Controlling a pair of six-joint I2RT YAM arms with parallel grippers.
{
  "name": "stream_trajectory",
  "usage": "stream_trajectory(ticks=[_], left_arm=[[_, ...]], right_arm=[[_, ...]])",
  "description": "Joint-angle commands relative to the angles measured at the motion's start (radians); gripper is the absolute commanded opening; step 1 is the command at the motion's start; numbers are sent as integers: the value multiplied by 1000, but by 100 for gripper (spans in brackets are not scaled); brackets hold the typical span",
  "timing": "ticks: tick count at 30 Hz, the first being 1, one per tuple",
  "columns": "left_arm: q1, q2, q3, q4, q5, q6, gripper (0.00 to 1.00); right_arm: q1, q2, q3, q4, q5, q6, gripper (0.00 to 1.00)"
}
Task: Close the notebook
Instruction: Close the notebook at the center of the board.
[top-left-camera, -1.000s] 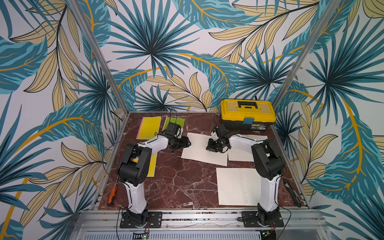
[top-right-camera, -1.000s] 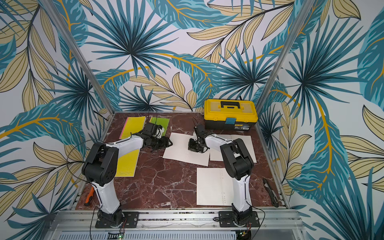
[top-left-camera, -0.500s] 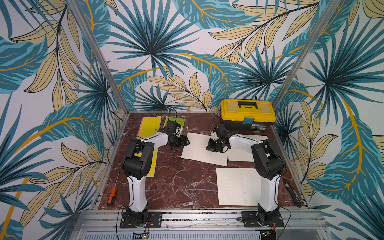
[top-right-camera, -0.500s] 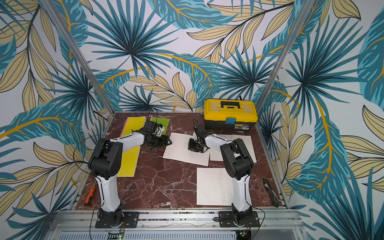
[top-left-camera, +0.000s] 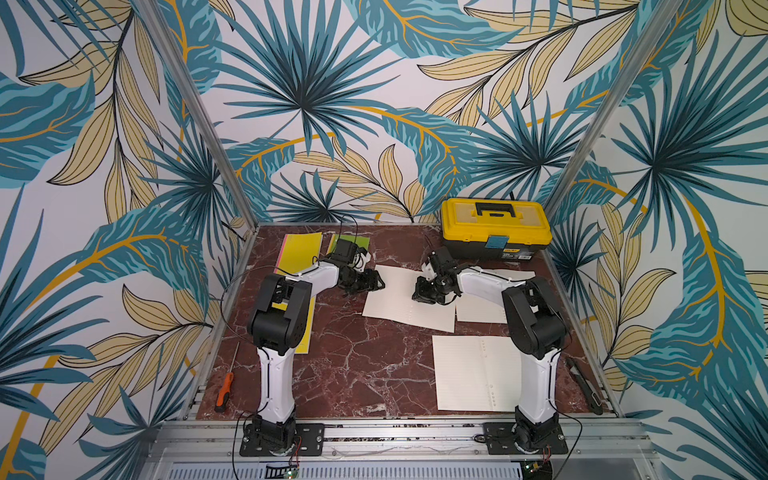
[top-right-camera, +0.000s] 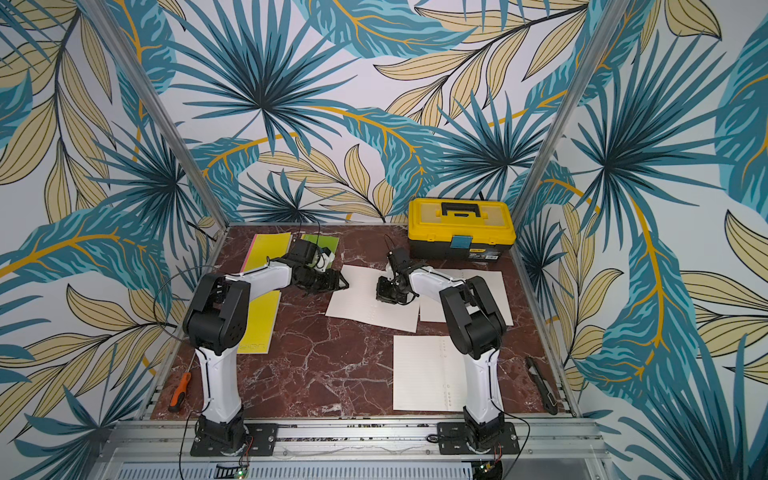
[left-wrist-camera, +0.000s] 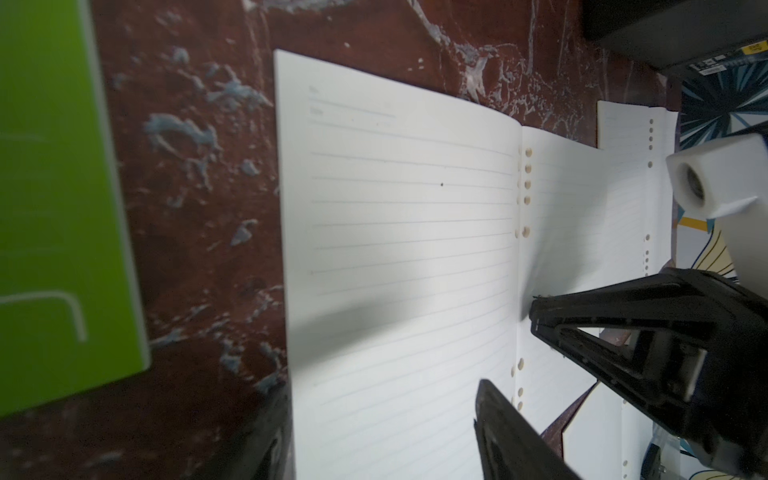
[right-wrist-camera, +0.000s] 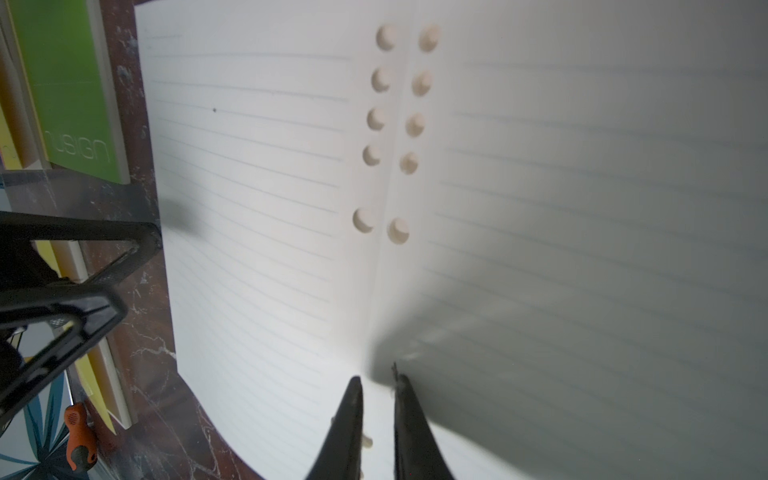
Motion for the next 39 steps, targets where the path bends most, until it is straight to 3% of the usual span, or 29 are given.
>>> stream_trajectory(ticks=[1,16,31,39], left_arm=[[-23,58,-19,16,88,-35,71],[-35,10,-148,331,313,-196,72],[-37,-10,-196,533,438,-327,73],[-36,-9,-254,779,513,-485,74]], right_arm=[[1,58,-15,-70,24,-10,18],[1,68,-23,-41,0,3,17],[0,68,-27,-20,-17,11,17],[0,81,-22,-11,-31,14,17]])
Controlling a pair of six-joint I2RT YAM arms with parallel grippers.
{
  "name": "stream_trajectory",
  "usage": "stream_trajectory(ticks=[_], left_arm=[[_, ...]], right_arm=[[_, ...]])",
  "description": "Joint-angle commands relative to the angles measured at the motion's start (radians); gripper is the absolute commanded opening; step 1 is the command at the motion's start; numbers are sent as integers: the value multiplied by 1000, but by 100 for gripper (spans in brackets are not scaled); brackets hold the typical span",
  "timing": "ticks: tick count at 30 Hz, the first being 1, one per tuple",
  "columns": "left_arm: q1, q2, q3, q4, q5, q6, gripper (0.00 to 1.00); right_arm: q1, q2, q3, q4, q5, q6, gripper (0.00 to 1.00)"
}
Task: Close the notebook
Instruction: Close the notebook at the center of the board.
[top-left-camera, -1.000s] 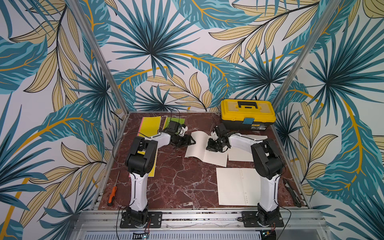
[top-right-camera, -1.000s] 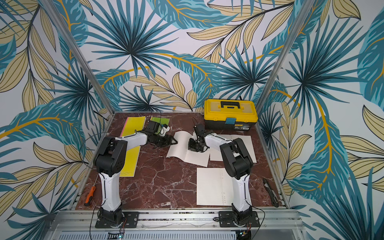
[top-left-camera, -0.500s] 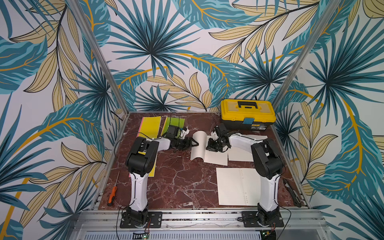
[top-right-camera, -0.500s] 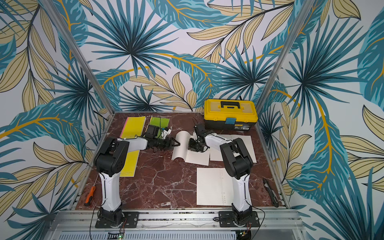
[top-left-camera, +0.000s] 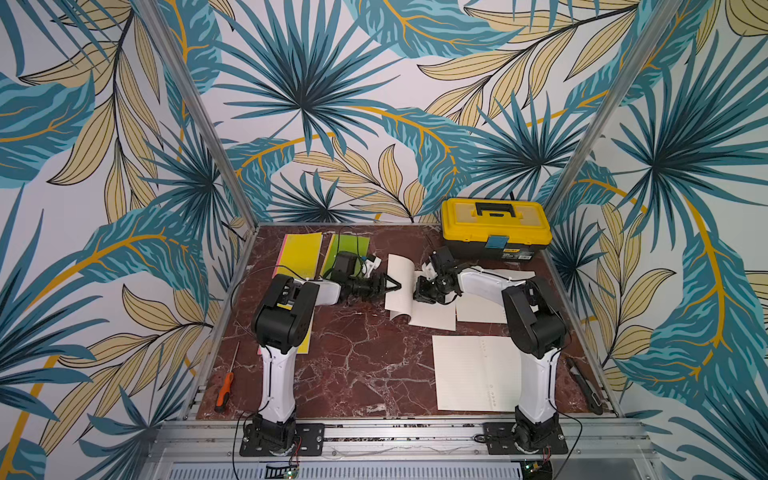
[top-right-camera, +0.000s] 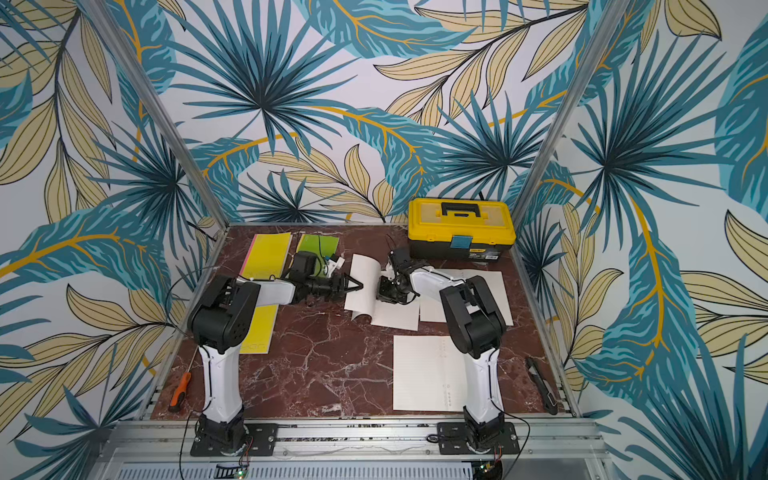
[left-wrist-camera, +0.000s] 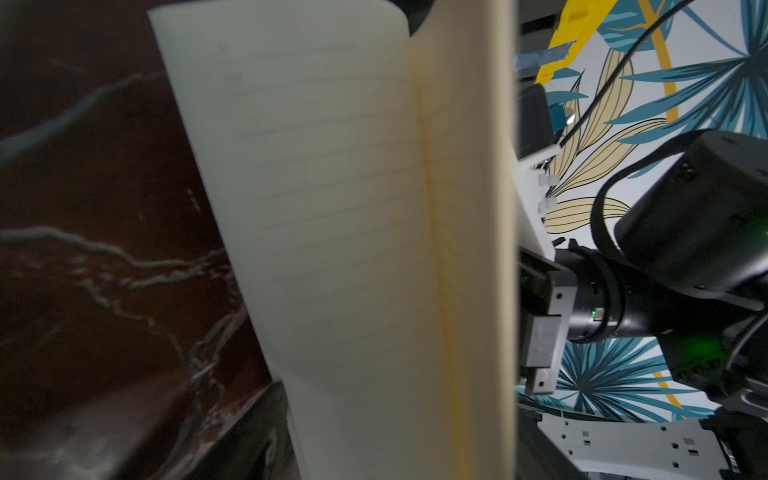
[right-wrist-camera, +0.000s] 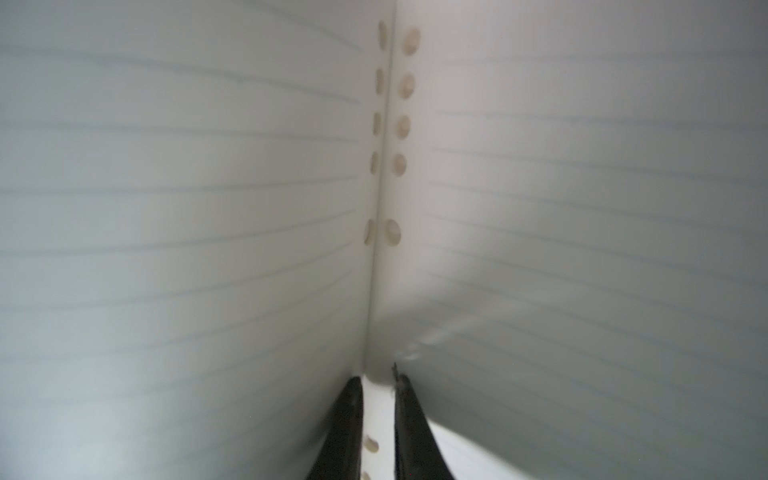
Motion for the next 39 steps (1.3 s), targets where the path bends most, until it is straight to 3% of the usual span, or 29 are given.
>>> stream_trajectory(ticks=[1,22,39], left_arm=[[-16,-28,-19,147,69,-75,74],[-58,-67,-19,348,109,-232,75],[-137,-132,91,10,25,-38,77]], right_arm=[[10,75,-24,-17,3,10,17],[9,32,-57,3,-6,8,17],[-2,-102,-105,-15,25,0,18]])
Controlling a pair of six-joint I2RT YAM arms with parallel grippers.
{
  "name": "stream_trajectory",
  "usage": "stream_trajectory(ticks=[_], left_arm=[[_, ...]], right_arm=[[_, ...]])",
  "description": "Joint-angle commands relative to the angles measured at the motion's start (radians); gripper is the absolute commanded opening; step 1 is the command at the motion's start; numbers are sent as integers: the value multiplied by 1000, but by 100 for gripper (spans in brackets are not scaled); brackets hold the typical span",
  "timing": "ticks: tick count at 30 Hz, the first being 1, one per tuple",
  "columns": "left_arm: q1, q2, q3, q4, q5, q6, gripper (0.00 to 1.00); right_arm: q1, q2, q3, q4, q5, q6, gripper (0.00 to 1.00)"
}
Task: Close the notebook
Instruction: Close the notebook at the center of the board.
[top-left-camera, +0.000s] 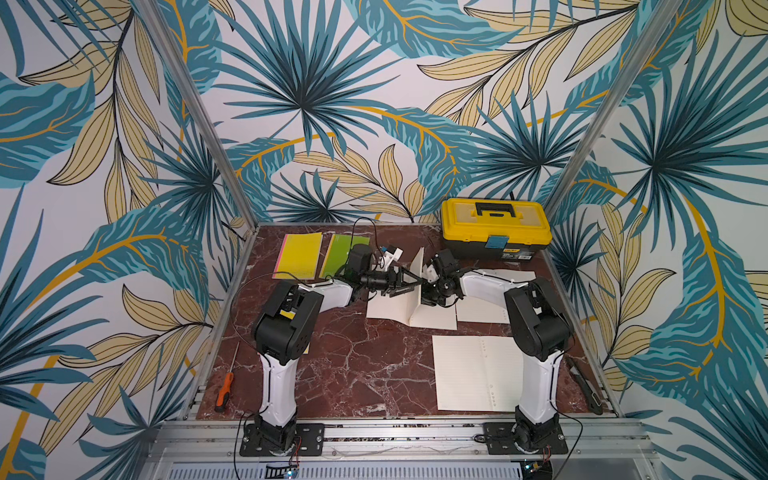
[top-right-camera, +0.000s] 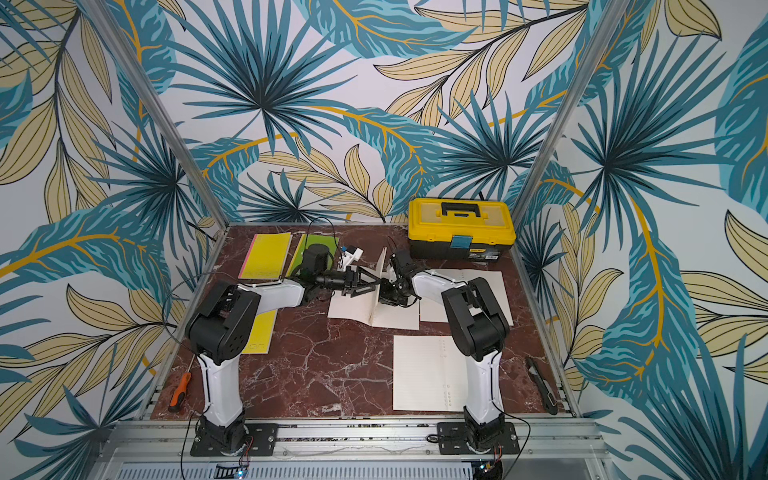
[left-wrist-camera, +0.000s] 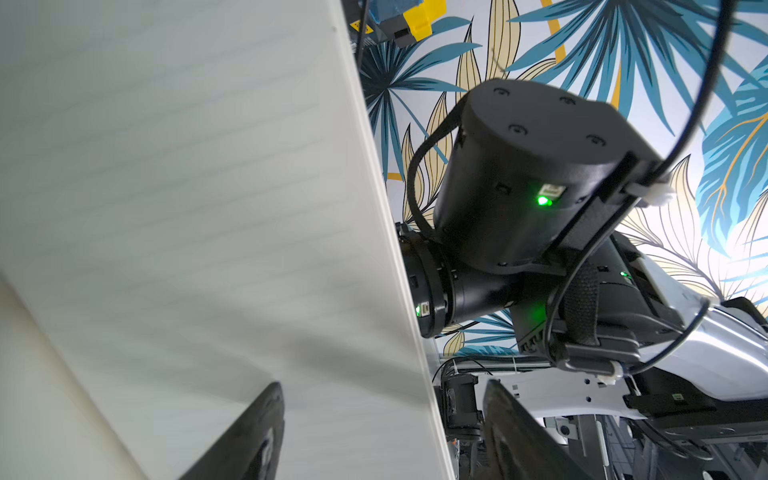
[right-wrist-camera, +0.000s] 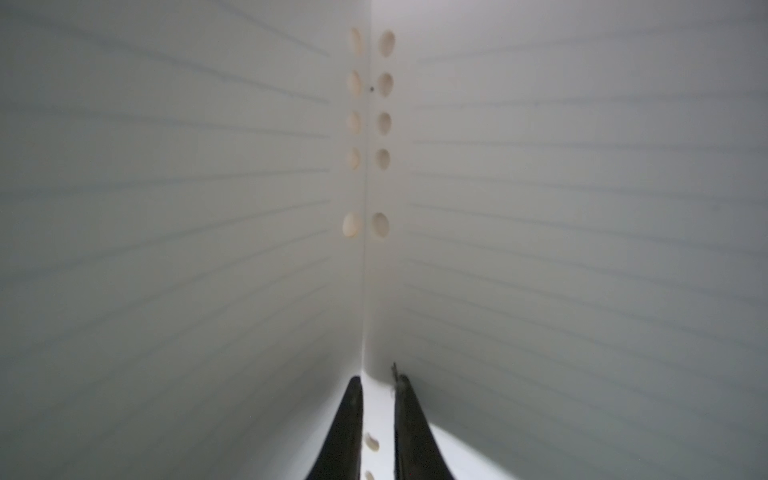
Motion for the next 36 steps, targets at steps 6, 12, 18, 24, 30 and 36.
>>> stream_trajectory(ticks=[6,12,18,24,30,36], left_arm=[[-48,-34,98,-206,-73,132,78],[-80,-3,150,-266,-108,162,78],[-113,45,196,-283,-141,161,78],[-147,78,243,-371,-226,202,77],[-180,90,290,-434,-260,243,77],[-219,57,346,-520,-279,303,78]], right_arm=[[-45,-173,-74,-80,53,-6,18],[-84,-283,-103,-132,90,-25,19],[-127,-366,-149,-154,111,-34,19],[-154,-429,-189,-161,119,-36,19],[-184,-493,-216,-177,134,-42,21],[-197,-506,-218,-190,146,-43,21]])
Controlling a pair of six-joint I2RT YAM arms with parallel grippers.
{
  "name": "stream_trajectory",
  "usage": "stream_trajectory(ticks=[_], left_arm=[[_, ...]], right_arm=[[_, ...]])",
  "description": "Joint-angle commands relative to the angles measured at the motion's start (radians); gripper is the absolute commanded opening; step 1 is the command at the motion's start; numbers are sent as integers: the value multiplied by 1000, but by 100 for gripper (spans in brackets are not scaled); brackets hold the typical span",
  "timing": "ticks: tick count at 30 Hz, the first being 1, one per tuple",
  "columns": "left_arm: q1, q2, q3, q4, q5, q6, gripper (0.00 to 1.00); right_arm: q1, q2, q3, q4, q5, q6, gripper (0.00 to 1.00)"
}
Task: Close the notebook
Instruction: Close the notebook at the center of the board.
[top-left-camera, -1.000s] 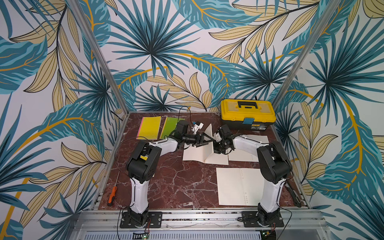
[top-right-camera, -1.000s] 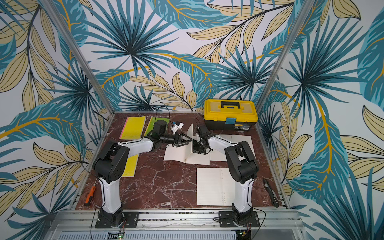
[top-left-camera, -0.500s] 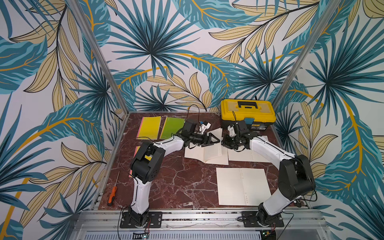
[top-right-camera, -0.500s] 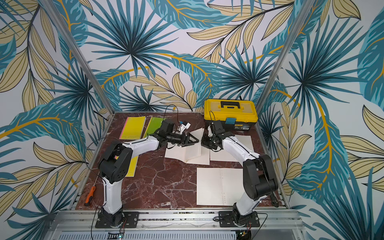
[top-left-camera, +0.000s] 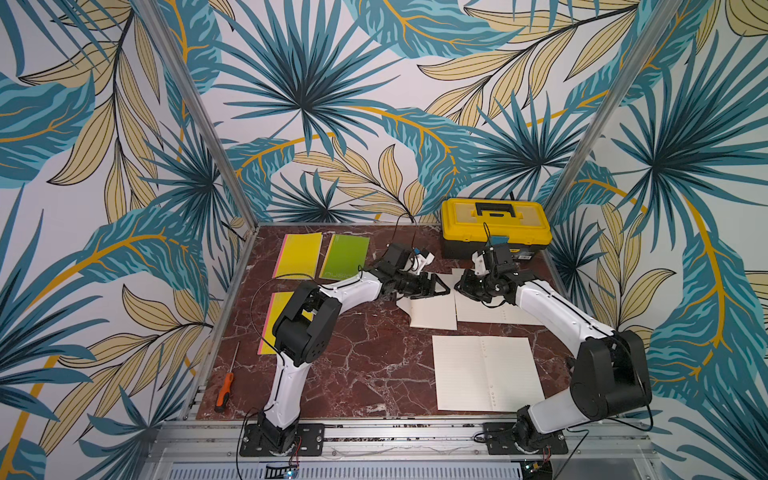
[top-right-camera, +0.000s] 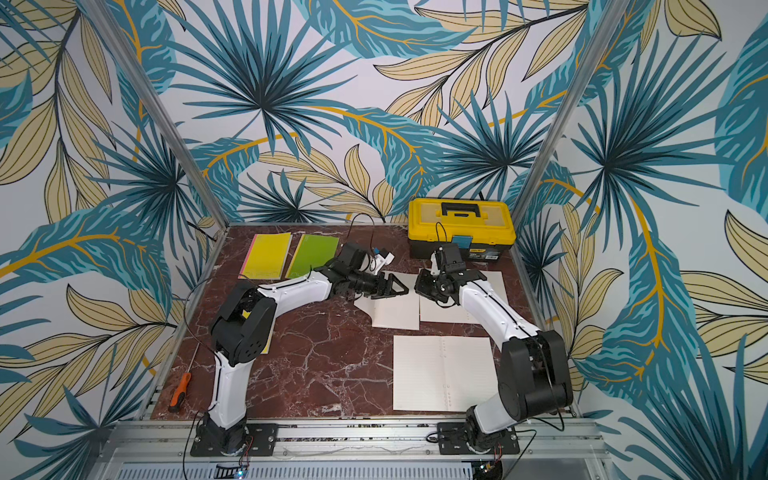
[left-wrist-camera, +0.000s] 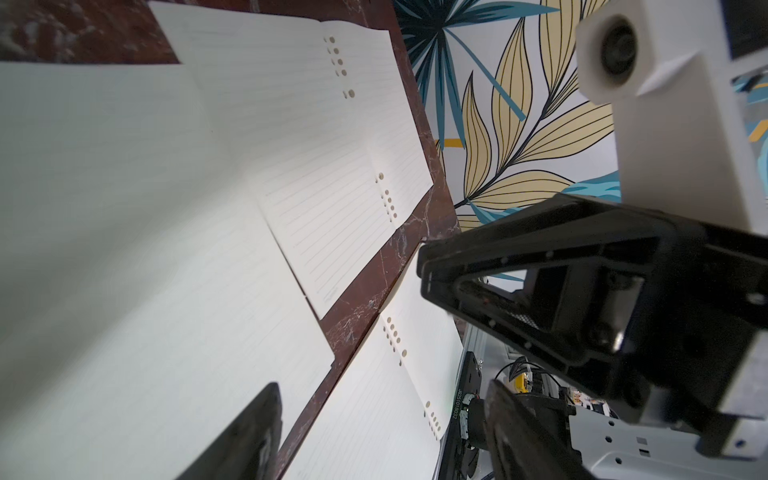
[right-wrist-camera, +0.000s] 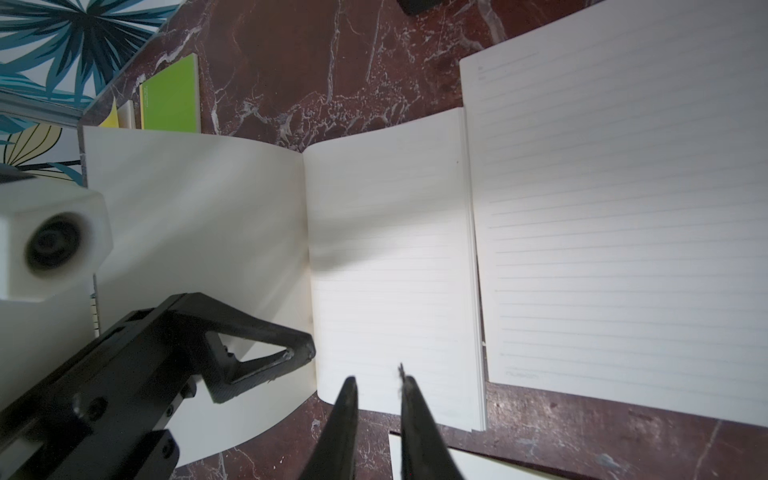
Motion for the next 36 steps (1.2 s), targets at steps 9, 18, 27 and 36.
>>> stream_trajectory(ticks=[9,18,27,36], left_arm=[[-17,-210,40,-190,-122,136,78],[22,-387,-28,-296,-303,161,80],[61,-287,-52,-308,-285,174,75],[61,-122,-13,-315,-260,158,67]], right_arm=[[-7,19,-25,-19,1,-10,21],[-8,45,-25,-1,-20,-1,21],[-8,62,-6,-9,-54,-17,21],[-7,129,9,15,-104,-36,17]])
